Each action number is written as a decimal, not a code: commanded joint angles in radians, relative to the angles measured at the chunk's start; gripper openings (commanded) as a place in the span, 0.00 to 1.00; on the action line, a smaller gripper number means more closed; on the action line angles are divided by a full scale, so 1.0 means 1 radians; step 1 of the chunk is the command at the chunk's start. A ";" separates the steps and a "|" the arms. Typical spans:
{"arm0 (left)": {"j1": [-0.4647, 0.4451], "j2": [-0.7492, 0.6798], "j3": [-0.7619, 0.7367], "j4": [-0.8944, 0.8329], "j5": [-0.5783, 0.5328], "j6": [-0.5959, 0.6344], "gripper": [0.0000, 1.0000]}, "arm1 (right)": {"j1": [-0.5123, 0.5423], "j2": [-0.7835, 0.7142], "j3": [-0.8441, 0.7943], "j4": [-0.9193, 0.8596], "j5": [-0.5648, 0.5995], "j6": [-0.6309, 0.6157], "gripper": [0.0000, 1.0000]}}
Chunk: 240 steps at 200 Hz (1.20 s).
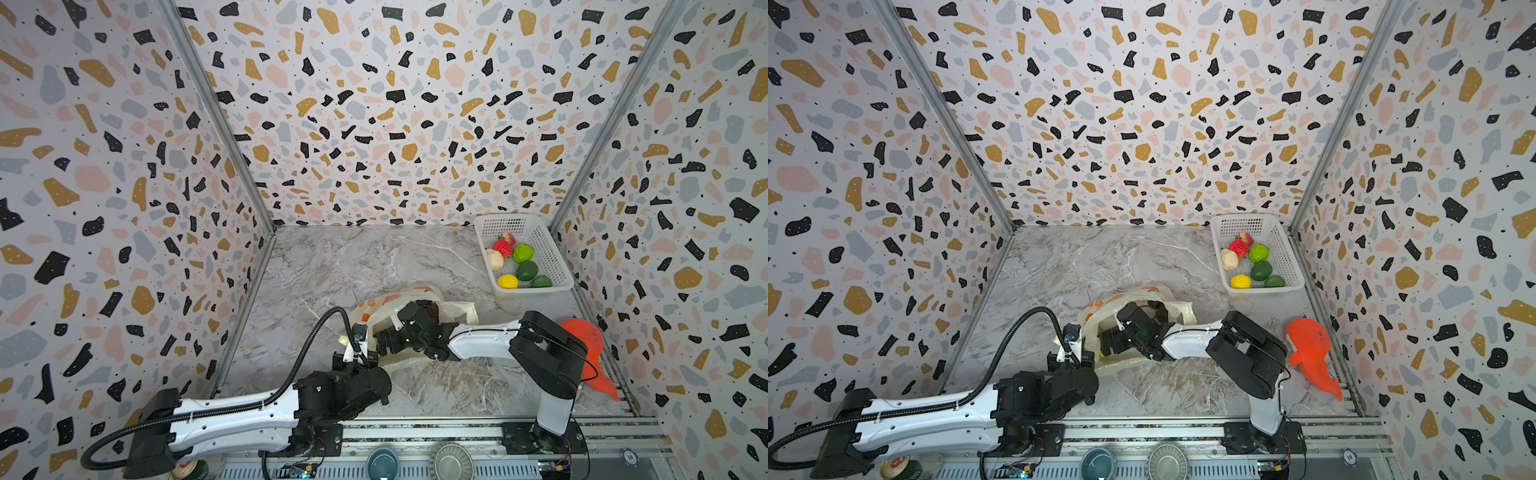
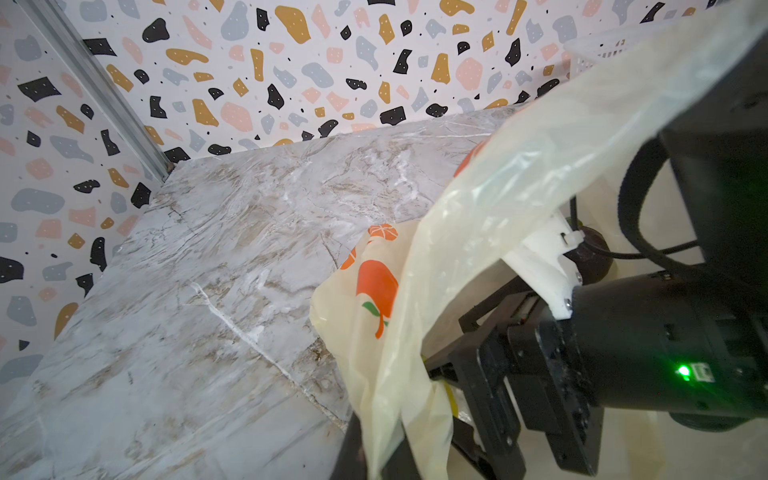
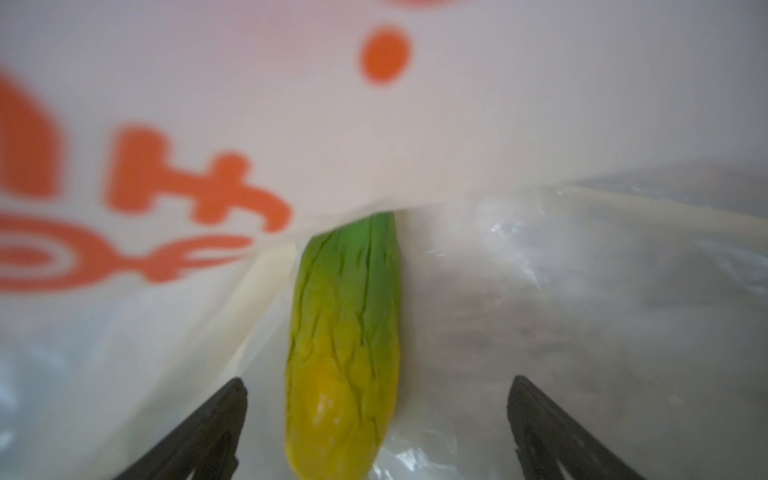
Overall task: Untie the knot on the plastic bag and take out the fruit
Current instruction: 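Lower the right gripper onto the green-yellow papaya and close on it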
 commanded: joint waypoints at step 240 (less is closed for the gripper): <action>-0.003 -0.079 -0.075 0.192 -0.021 0.115 0.00 | -0.003 -0.178 -0.003 -0.284 0.089 -0.070 0.55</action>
